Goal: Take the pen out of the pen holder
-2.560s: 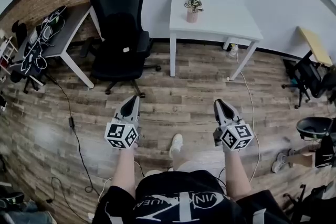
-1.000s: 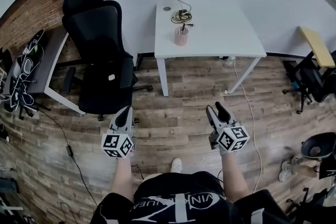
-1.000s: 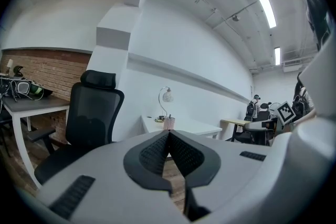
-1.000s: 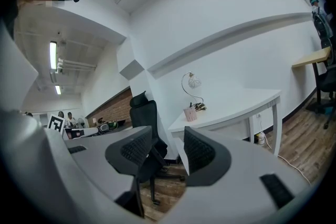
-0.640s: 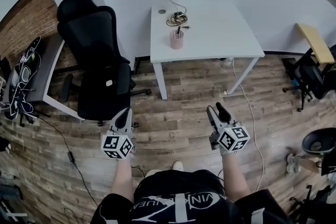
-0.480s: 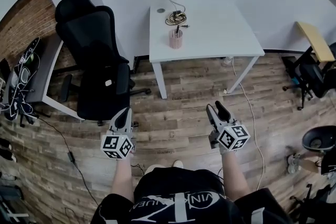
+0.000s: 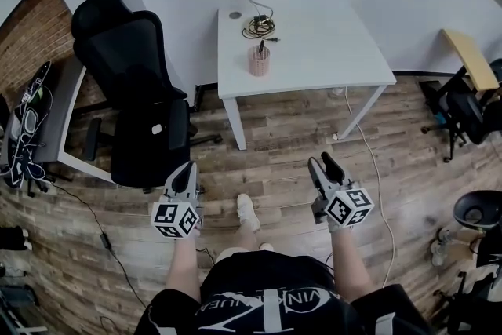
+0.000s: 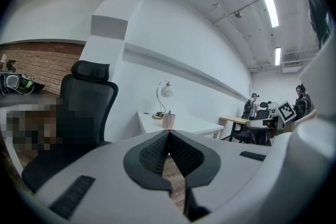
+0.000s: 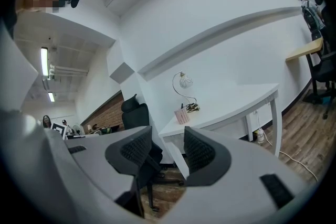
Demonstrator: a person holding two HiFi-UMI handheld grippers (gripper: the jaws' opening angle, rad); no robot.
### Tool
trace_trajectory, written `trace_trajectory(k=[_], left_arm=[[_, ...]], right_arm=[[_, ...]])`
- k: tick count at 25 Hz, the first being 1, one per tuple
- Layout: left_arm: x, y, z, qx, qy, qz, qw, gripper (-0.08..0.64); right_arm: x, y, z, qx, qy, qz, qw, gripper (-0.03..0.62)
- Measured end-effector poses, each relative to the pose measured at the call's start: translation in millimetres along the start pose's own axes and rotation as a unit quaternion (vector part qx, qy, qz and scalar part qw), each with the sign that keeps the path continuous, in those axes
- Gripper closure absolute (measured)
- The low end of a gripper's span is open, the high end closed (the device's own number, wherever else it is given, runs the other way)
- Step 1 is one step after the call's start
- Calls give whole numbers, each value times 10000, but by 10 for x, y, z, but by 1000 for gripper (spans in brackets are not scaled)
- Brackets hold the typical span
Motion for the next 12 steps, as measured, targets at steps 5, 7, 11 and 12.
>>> trace_trajectory(k=[5, 7, 11, 12], left_arm=[[91, 387, 166, -61, 18, -102, 9999, 548], [148, 565, 233, -139, 44, -121, 9998, 548], [219, 875, 397, -245, 27, -103, 9996, 548], [232, 937, 436, -261, 11, -97, 9996, 548]], right_arm=[[134, 297, -69, 19, -85, -21, 10000, 413], [205, 437, -110, -13, -81, -55, 10000, 413], [301, 723, -135, -32, 26, -71, 10000, 413], [307, 780, -128, -22, 33, -43, 10000, 413]])
Point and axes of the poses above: the fingertips, and each gripper's own axes: y forward along the fingers, z to its left, x out of its top, the point moved 10 cm from there along -y, backward along the fingers, and after that the axes turned 6 degrees about -x, right-handed, at the moved point
